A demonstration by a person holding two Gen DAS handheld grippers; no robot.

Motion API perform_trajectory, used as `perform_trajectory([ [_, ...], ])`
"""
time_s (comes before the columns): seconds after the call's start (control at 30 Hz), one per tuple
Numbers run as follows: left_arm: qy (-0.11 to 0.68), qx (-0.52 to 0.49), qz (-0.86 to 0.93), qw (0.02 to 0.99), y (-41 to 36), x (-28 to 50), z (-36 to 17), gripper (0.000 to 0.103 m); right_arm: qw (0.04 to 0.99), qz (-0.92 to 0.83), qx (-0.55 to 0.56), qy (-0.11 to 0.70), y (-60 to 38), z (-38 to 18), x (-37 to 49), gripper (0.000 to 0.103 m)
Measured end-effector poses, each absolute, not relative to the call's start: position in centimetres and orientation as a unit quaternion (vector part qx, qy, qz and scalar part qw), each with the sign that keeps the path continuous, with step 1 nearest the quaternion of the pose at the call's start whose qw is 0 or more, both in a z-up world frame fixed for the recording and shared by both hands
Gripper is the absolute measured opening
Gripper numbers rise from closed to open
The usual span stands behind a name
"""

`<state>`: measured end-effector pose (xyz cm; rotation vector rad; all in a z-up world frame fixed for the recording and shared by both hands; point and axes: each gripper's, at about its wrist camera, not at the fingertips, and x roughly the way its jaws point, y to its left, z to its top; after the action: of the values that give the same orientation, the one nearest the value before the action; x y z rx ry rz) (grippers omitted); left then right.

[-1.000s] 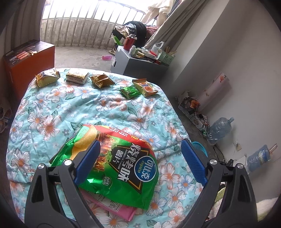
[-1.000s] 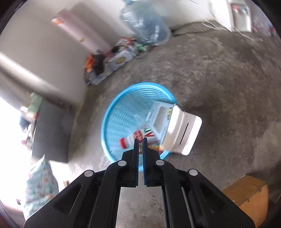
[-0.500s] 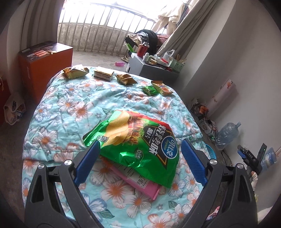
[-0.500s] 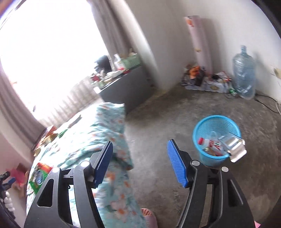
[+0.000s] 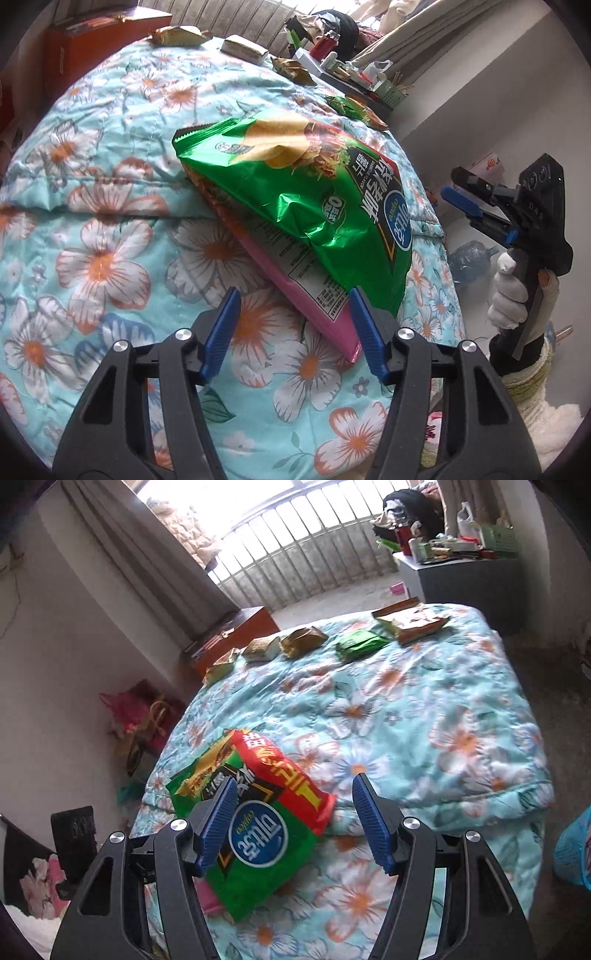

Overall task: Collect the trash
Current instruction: 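Grasp the pink packet with the left gripper while the right gripper grasps the green chip bag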

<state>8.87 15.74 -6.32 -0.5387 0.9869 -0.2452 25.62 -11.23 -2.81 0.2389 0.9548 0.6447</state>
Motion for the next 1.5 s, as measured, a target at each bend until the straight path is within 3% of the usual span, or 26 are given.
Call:
perform_trajectory([
  [0.17,0.474,-0.294,-0.116,0.822,16.6,9.9,-8.2,0.035,0.784,0.307,0.145,0.519,-7.7,-6.1,30.5,0.063],
  [0.27,0.465,-0.323,-0.116,0.816,17.4,10.3,-8.6,0.033,0.751,0.308,0.165,0.560,-6.6,-8.7,31.7,0.063],
  [0.67,0.435,-0.346,-0.113,0.824,18.7,9.8,-8.0,0.007,0.750,0.292,0.190,0.562,-10.1,-8.2,26.5,0.034],
  [0.77,0.429,-0.324,-0.116,0.835,18.6,9.1,-6.8,0.004,0.757,0.285,0.202,0.552,-12.1,-7.6,24.6,0.023],
  [0.9,0.435,-0.293,-0.105,0.845,19.4,7.7,-5.2,0.003,0.772,0.259,0.231,0.533,-15.5,-6.7,22.7,0.021],
  [1.27,0.414,-0.131,-0.025,0.901,20.6,3.5,2.4,0.003,0.867,0.153,0.205,0.428,-20.7,-1.6,16.5,0.020],
  [1.5,0.417,-0.127,-0.074,0.897,16.4,5.8,2.6,0.003,0.869,0.187,0.187,0.419,-16.5,-1.4,15.0,0.023],
])
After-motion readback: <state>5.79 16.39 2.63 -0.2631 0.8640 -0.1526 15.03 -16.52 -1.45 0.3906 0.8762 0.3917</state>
